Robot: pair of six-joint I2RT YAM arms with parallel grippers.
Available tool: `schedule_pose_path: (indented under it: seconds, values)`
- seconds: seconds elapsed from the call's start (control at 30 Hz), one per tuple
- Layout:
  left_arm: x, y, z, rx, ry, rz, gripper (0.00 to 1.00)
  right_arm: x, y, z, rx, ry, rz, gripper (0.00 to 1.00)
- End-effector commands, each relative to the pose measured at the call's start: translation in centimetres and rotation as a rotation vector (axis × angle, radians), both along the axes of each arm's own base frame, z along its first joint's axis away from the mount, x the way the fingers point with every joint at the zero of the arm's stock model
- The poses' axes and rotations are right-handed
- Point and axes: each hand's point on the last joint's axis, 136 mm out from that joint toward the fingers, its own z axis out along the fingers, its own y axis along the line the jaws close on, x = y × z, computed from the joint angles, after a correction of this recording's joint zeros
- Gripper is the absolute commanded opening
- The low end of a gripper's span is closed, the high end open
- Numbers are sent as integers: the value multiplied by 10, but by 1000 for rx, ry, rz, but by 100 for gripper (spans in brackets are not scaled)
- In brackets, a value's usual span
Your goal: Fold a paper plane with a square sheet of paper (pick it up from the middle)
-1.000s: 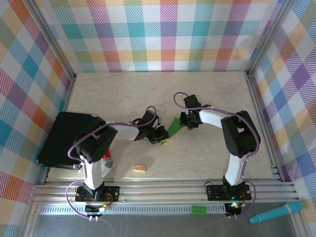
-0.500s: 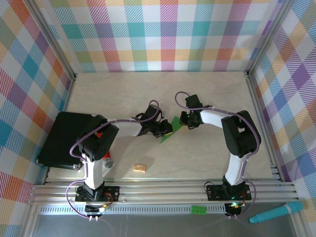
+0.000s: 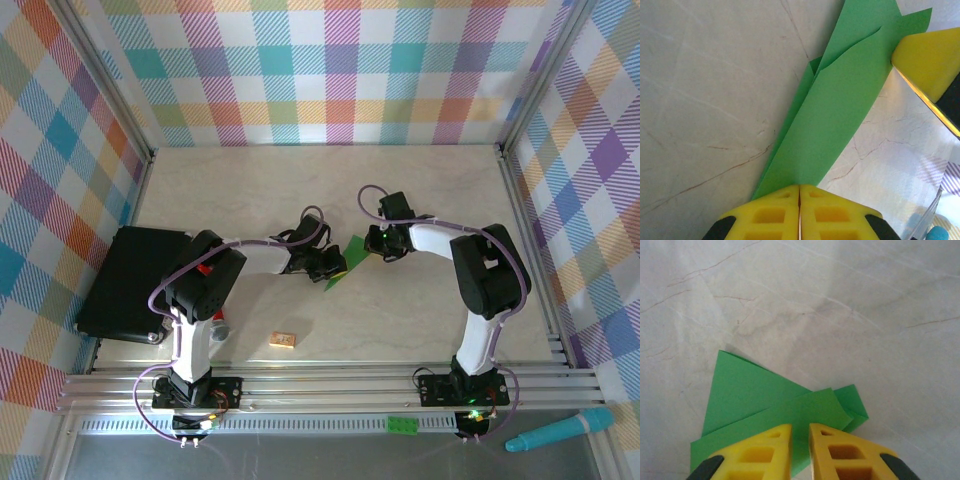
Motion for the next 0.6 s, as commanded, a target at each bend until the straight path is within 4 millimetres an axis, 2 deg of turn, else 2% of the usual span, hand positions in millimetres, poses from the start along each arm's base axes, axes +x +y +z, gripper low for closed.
schedule_pose_path:
  seconds: [0.0,0.07,0.13,0.3,0.57]
  values:
    - [-26,24,-44,123,135,9,8,1,19,35,104,-62,93,20]
    - [-29,26,-48,133,150,4,7,1,28,50,137,-85,128,20]
    - [-33,27,-49,140,162,-1,7,-6,34,55,143,-75,144,20]
    - [-36,30,-52,153,172,-5,6,-24,38,45,146,-36,120,18]
    - [-37,31,-53,160,176,-8,6,-37,51,24,160,37,125,5]
